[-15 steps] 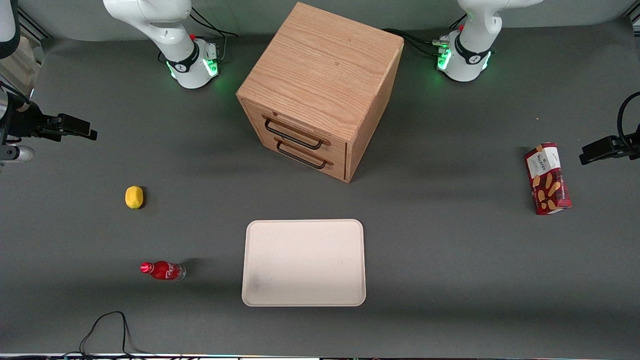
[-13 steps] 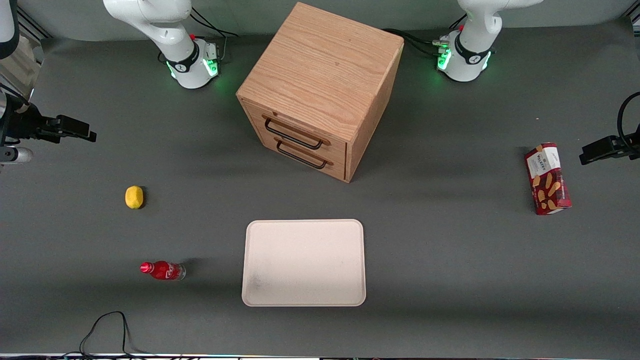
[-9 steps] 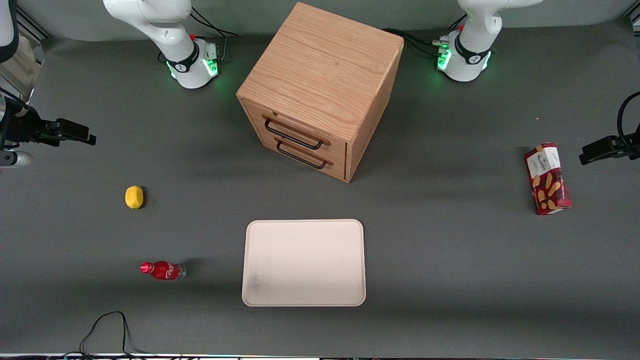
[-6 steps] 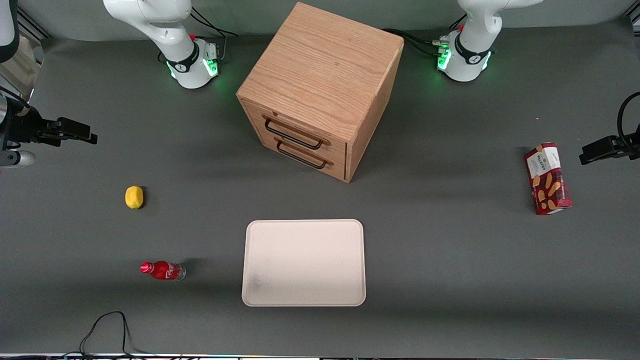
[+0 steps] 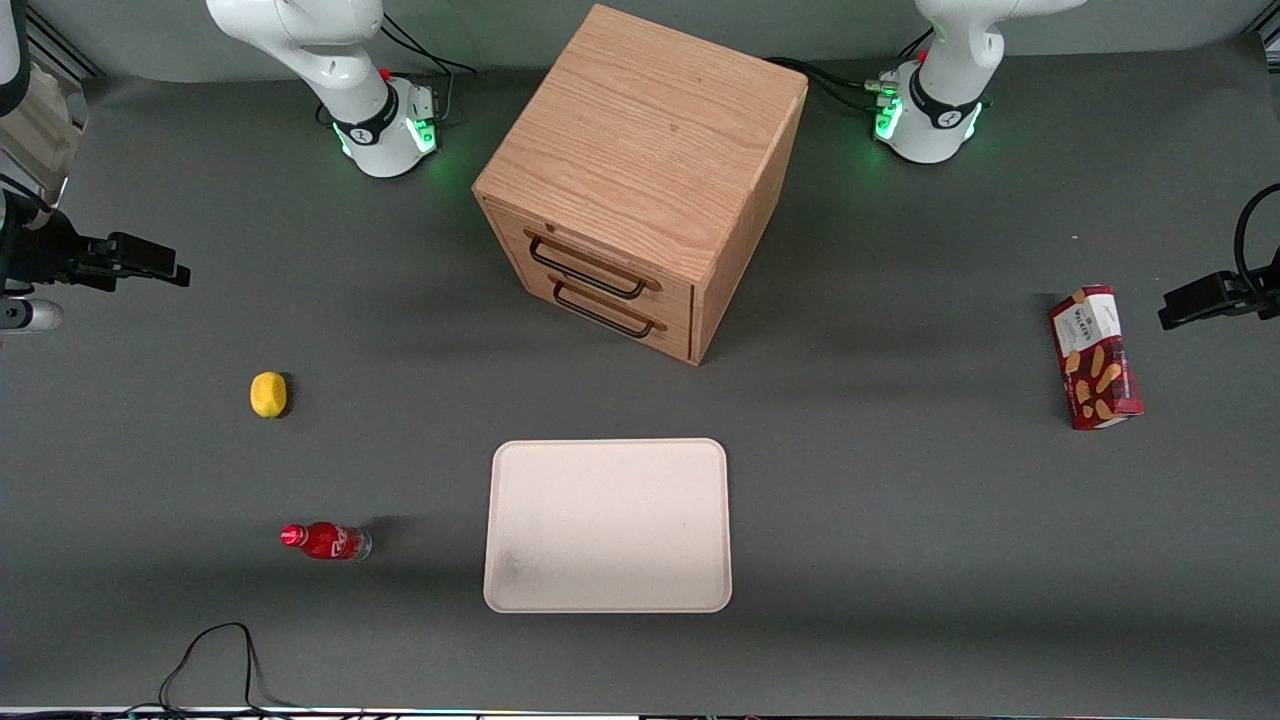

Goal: Place coke bottle on tray

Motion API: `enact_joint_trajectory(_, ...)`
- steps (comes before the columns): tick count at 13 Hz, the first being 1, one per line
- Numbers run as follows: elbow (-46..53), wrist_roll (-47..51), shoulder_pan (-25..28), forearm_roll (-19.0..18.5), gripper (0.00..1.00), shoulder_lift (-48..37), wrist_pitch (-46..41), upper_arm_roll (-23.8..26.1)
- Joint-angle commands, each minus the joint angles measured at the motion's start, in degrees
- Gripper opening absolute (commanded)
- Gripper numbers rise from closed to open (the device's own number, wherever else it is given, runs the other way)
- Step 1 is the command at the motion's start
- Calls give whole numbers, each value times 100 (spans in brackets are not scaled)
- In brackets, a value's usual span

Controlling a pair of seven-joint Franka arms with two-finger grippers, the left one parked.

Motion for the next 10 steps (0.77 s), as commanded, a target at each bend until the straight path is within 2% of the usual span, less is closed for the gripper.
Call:
enact_joint_trajectory(1, 850, 101, -23, 56, 100, 545, -532, 16)
enact_joint_trajectory(4, 1152, 179, 11, 47, 100, 784, -648, 51)
enact_joint_trajectory(10, 1738, 487, 679, -120, 100, 1442, -596, 51)
